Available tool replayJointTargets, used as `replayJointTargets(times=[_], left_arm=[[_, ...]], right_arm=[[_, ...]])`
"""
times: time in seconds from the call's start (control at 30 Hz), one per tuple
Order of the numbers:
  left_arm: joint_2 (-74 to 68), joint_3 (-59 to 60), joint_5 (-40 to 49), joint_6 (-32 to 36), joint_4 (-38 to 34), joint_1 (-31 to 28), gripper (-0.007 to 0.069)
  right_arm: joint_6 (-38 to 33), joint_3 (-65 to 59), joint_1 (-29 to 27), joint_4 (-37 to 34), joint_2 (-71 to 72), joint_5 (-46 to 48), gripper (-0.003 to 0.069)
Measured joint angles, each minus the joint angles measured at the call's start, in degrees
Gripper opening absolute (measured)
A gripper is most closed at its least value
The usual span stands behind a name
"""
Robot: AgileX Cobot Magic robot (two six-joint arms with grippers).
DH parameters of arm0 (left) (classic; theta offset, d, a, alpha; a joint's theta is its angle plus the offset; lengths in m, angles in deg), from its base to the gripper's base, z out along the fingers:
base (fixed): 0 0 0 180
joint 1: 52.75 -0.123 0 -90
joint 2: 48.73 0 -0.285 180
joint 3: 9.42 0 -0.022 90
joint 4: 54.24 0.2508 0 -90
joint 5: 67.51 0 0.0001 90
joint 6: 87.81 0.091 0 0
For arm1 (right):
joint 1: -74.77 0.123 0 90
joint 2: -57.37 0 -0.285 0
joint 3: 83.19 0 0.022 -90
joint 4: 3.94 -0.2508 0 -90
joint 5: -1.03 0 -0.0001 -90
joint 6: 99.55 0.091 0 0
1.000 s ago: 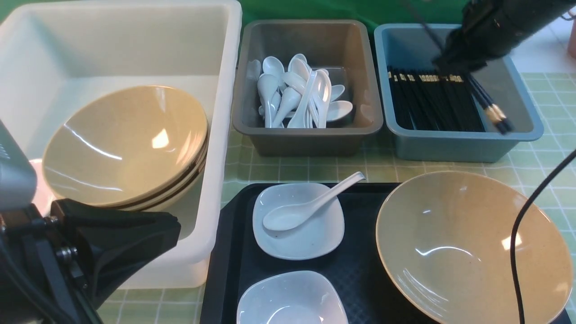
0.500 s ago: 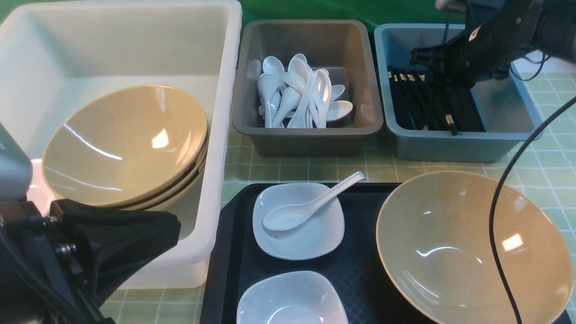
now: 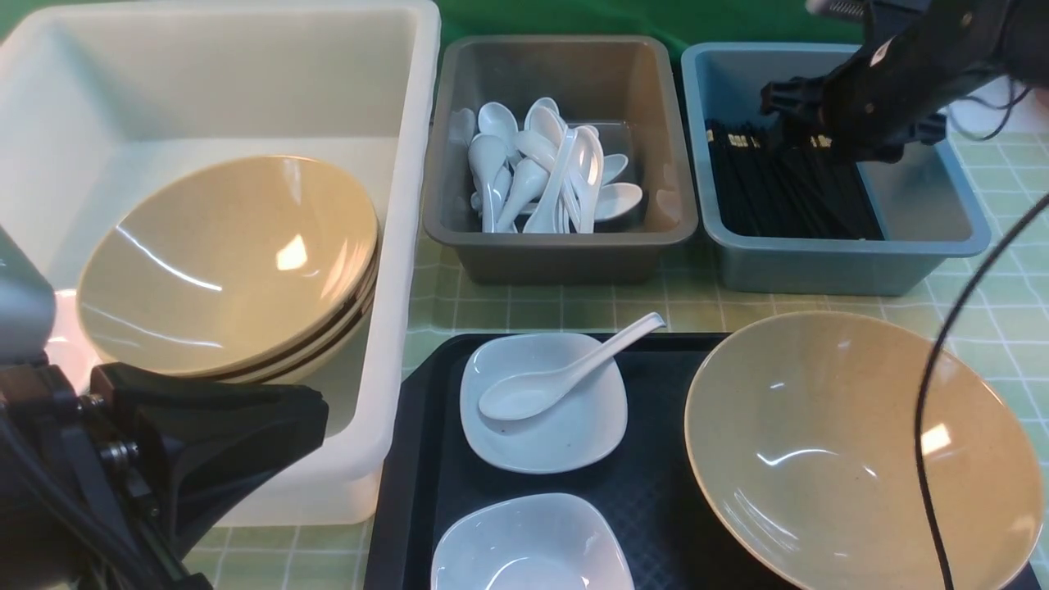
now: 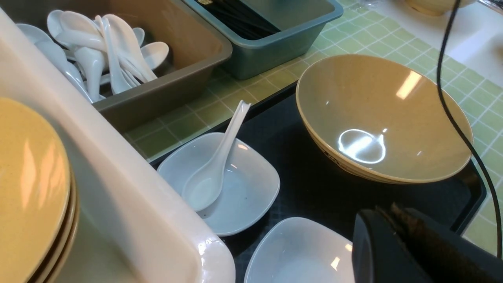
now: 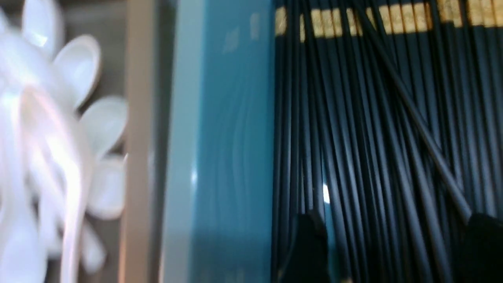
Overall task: On green table put chopsticks spoon bowls plates into blue grey white boxes.
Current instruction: 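Reach down and grasp the white spoon resting in the bowl with the right gripper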
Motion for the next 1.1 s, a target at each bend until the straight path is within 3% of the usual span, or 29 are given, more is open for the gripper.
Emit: replayJointTargets(times=[0.33,0.6,0.73,0.9,1.03,1.1], left_arm=[[-0.57,0.00,-0.61,-2.12,-0.05,0.00,0.0000],[-5.29,0.00,-4.52,-9.37,0.00,0.00,0.0009],[-8.01,-0.06,-3.26,-8.89,-1.23,0.00,0.0040],[-8.13,-2.83,2.13,-2.87,-1.29,0.00,0.0040],[-7.95,-4.73,5.91,0.20,-1.33,0.00,0.0040],[-7.84,-4.83,7.29,0.59,-1.22,0.00,0.0040]], right_arm=[[-15.64,-1.94,1.20,0.06,14.86,20.70,0.0491],[-22.86,-15.95,9.76,-0.33,29.12,17.13,0.0491],[-38.77,-19.72,16.48,-0.35,32.88,17.93,0.0491],[-48.23,-20.01,20.90,-0.21,31.63,18.25,0.0491],[-66.77,-20.01,25.47,0.95,27.84,17.57,0.0491],[-68.95,-19.81,27.38,3.50,24.64,15.93,0.0491]])
